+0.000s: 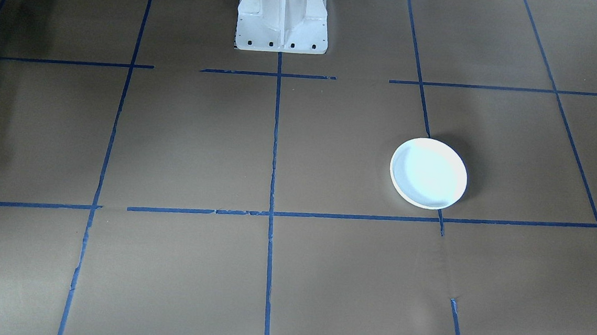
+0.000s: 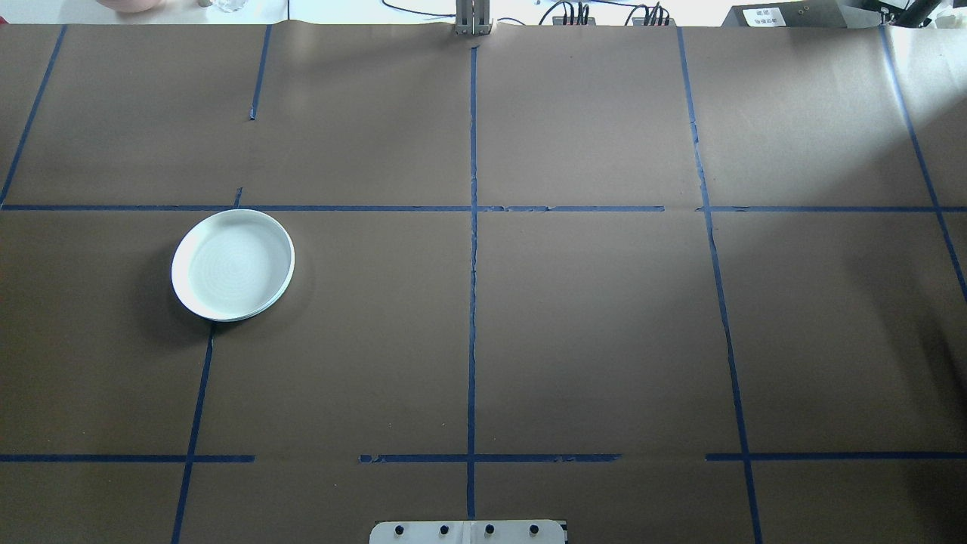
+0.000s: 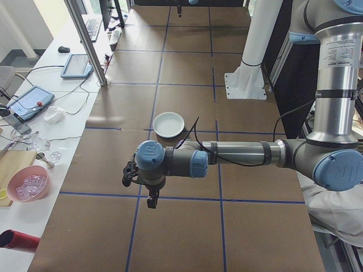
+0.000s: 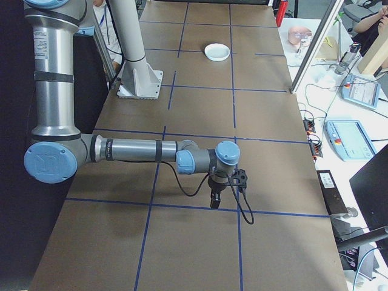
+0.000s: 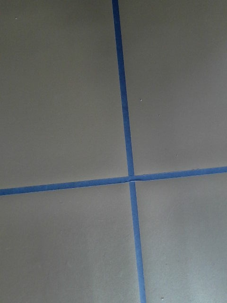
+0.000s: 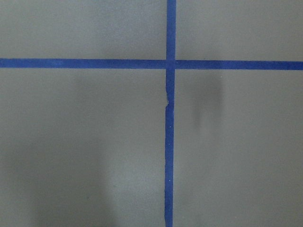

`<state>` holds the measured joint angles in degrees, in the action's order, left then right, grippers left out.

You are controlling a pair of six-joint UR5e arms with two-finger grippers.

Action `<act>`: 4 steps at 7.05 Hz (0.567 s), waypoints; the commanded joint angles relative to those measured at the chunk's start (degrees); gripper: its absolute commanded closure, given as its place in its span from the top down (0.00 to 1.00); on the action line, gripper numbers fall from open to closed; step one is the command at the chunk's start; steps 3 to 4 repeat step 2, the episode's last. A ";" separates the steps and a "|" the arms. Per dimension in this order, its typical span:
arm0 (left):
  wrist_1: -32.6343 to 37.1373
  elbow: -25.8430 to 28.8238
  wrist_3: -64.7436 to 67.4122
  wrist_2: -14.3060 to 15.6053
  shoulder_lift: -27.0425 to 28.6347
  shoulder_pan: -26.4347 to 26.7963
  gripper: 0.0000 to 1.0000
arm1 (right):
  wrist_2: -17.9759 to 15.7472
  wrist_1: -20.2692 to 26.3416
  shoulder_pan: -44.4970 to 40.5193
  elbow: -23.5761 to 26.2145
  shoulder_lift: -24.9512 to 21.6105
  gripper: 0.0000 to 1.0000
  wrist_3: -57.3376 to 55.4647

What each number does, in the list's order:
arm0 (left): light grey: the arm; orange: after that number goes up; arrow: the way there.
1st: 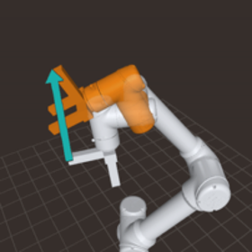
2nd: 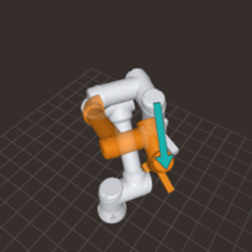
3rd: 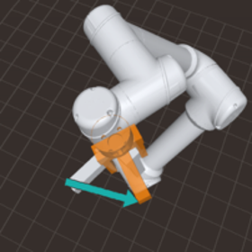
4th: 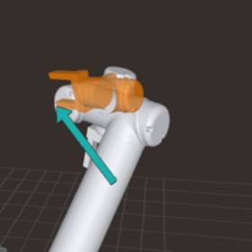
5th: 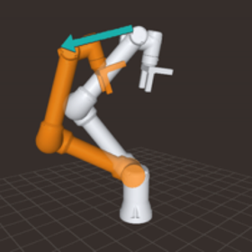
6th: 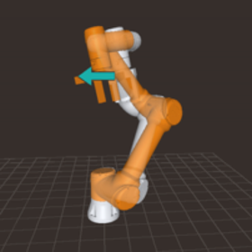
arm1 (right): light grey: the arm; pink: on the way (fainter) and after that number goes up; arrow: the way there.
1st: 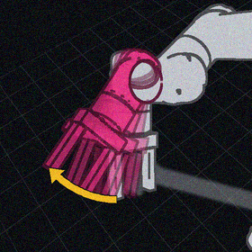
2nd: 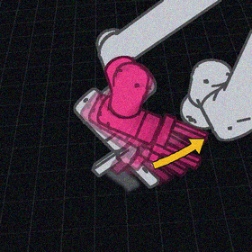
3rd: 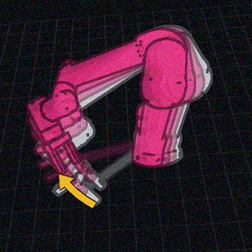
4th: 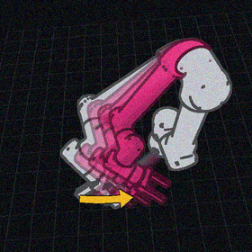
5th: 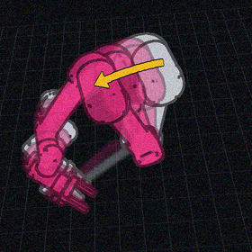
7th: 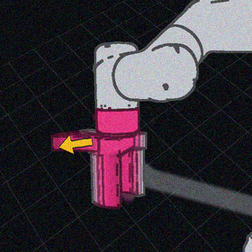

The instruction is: Stack plate in center

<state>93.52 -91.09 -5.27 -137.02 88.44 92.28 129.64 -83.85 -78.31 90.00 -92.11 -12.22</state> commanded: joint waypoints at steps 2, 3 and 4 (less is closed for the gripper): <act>0.09 0.03 0.00 0.00 -0.11 0.01 1.00 | 0.00 0.00 0.00 0.00 0.00 1.00 0.00; 0.09 0.03 0.00 0.00 -0.11 0.01 1.00 | 0.00 0.00 0.00 0.00 0.00 1.00 0.00; 0.09 0.03 0.00 0.00 -0.11 0.01 1.00 | 0.00 0.00 0.00 0.00 0.00 1.00 0.00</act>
